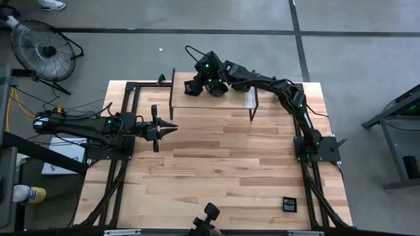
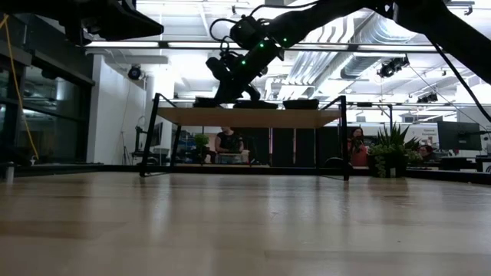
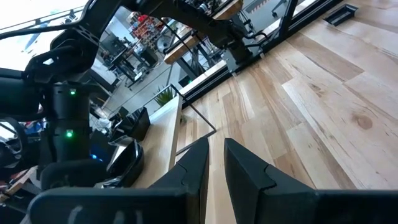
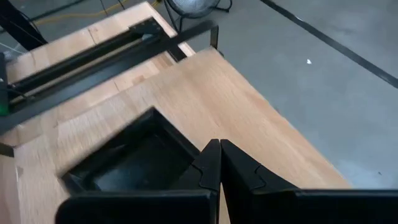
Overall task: Pick & Place Mini shaped plates
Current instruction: Stack the square plate on top of the other square plates on the shelf
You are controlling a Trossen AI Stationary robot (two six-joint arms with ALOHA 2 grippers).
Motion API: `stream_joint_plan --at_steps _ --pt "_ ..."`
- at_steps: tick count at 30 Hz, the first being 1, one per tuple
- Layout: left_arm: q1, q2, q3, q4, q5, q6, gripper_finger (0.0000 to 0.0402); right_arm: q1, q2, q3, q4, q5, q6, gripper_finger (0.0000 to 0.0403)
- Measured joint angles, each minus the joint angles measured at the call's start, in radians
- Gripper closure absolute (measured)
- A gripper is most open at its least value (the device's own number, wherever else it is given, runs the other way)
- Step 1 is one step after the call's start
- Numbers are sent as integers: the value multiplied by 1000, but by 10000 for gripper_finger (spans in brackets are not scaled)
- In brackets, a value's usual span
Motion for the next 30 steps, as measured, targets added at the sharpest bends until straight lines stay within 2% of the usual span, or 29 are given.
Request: stream_joint_plan --at_steps 7,15,26,30 --pt "0 0 0 -8 0 -8 355 7 0 0 -31 49 0 403" --pt "0 0 0 -24 0 -16 355 6 -1 30 -29 45 0 403" --pt "0 0 0 -24 0 -16 355 43 -2 90 -172 -8 -61 403" --pt "0 0 0 -24 0 -16 355 58 -2 90 -192 7 -95 403"
